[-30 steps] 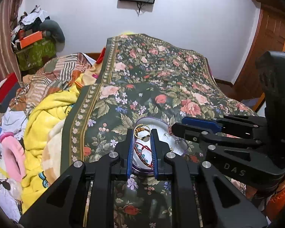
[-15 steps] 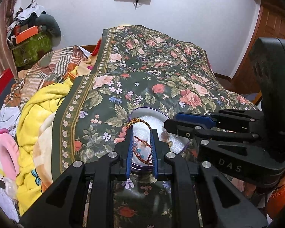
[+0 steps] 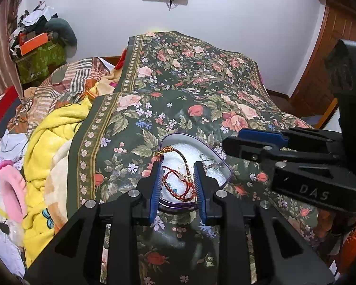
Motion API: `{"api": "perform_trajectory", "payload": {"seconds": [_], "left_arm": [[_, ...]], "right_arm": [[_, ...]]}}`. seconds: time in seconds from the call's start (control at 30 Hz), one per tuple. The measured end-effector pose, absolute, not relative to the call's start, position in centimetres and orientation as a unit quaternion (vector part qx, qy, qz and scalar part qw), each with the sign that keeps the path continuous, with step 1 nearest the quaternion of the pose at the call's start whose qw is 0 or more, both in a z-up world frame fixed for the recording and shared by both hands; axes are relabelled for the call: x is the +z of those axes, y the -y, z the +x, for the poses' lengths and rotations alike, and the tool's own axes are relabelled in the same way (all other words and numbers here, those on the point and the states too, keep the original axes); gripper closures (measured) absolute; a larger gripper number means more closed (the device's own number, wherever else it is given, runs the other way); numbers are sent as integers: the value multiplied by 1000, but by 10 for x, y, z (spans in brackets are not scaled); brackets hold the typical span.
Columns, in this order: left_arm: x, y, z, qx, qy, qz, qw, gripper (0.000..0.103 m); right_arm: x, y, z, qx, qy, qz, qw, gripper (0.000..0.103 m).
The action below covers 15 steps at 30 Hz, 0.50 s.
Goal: Organize jewelry
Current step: 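Open the left tool over the tin while the right tool releases its ring inside, then move both tools back to the last rings on the cover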
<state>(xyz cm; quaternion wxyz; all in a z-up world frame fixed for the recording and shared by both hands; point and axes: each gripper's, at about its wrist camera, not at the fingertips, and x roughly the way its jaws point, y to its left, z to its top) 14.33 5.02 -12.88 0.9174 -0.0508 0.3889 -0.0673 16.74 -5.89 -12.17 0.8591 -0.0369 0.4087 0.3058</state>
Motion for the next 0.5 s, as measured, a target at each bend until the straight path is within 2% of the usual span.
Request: {"api": "perform_trajectory", "payload": {"seconds": [0.07,0.13,0.2,0.5], "left_arm": [[-125,-49,141,-66,-386,-50,919,70],[-121,-48,137,-64,-383,-49,920,69],[-117,-45,133,-65,-380,-48,921,67],[-116,-21,118,-80,-394,-38,915,63]], "right_arm": [[-116,65,165,301,-403,-36,863,75],[-112,72,162,295,-398,-34,868,72],[-107,82,158,285,-392,-32,874,64],[-105,135,139,228,-396,-38,889,63]]}}
